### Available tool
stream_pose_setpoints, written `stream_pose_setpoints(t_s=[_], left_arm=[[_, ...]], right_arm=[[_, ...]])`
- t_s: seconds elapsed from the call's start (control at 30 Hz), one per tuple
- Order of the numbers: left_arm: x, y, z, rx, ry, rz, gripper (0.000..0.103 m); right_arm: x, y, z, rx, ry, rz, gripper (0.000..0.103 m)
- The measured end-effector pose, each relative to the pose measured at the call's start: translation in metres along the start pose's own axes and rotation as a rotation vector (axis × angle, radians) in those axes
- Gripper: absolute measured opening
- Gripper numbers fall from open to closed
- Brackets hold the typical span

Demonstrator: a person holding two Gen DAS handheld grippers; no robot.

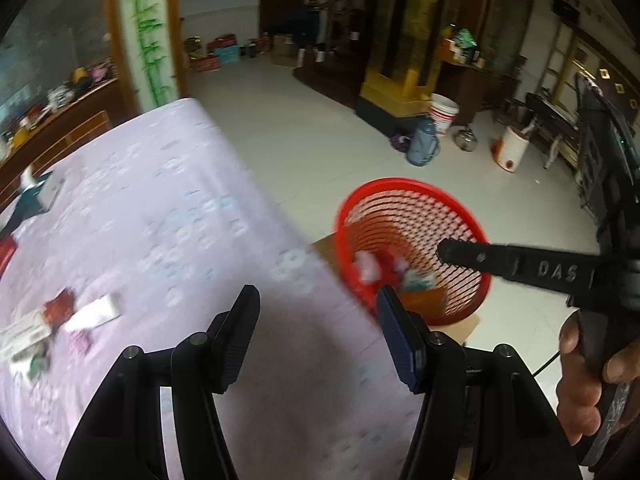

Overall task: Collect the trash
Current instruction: 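Grasp white medicine box with left gripper while right gripper grasps white spray bottle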

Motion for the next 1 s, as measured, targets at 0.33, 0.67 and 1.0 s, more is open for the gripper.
stream_pose_setpoints(t_s=[0.33,0.67,1.0], left_arm=[[-0.053,0.12,-0.049,-0.137,-0.009,0.068,0.059],[-0.104,0.278,-0.047,-0.239,-0.019,0.206,0.071],[-0.048,0.376,-0.022,-0.187,0.166,0.242,0.08]], right_arm=[[0.055,0.113,-0.055,-0.124,0.139,0.055,0.036],[0.084,0.193,-0.091,-0.232,0.195,0.054,0.046],[0.086,0.223,-0.089,-0.273,0.165,0.004,0.054]])
Point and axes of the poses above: each gripper's, at about its wrist camera, not at the fingertips, and x roughly the way its jaws point, y to its left, z to its top, the point moved 4 cm from there along x, roughly the way its jaws point, and after that the axes turned 4 degrees about -x, right-handed, at the moved point
